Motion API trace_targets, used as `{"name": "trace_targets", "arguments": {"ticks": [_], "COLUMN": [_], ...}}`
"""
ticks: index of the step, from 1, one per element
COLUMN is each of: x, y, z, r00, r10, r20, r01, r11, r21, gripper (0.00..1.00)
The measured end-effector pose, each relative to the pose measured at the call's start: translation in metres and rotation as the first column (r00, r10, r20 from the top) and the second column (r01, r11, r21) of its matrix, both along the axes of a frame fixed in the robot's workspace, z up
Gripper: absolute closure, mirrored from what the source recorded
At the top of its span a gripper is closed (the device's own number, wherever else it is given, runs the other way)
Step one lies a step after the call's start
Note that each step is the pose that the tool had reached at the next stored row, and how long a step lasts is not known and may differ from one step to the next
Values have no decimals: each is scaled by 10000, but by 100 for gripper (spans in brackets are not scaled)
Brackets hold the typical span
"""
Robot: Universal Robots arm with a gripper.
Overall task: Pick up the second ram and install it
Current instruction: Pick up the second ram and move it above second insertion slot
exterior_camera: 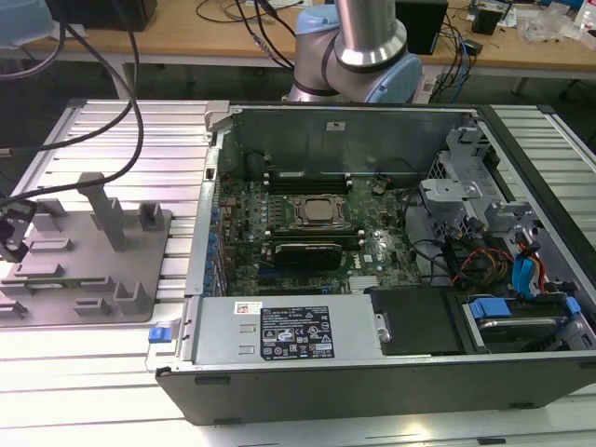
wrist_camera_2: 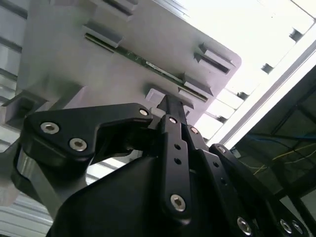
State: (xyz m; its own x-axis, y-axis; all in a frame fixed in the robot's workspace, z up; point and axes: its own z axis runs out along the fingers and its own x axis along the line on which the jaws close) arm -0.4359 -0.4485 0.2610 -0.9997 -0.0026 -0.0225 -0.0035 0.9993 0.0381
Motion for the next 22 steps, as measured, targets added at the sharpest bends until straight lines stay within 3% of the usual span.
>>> {"name": "trace_targets", "arguments": {"ticks": [2, 4, 5, 6, 8, 12, 15, 17, 19, 20, 22], "x": [0, 0, 0, 0, 0, 0, 0, 0, 0, 0, 0], "y": [0, 1, 1, 0, 1, 0, 0, 1, 0, 0, 0], "z": [0, -4, -6, -8, -10, -13, -16, -21, -24, -26, -29], "r00": [10000, 9980, 9947, 9882, 9784, 9577, 9340, 9036, 8866, 8710, 8511], "r10": [6, 633, 1025, 1534, 2069, 2877, 3572, 4284, 4626, 4913, 5250], "r20": [1, 1, 1, 1, 2, 1, 1, -4, -10, -13, -17], "r01": [-6, -633, -1025, -1534, -2069, -2877, -3572, -4284, -4626, -4913, -5251], "r11": [10000, 9980, 9947, 9882, 9784, 9577, 9340, 9036, 8866, 8710, 8511], "r21": [-1, -1, -1, -1, -1, -1, -1, -15, -22, -30, -38], "gripper": [92, 92, 92, 92, 92, 92, 92, 92, 92, 92, 92]}}
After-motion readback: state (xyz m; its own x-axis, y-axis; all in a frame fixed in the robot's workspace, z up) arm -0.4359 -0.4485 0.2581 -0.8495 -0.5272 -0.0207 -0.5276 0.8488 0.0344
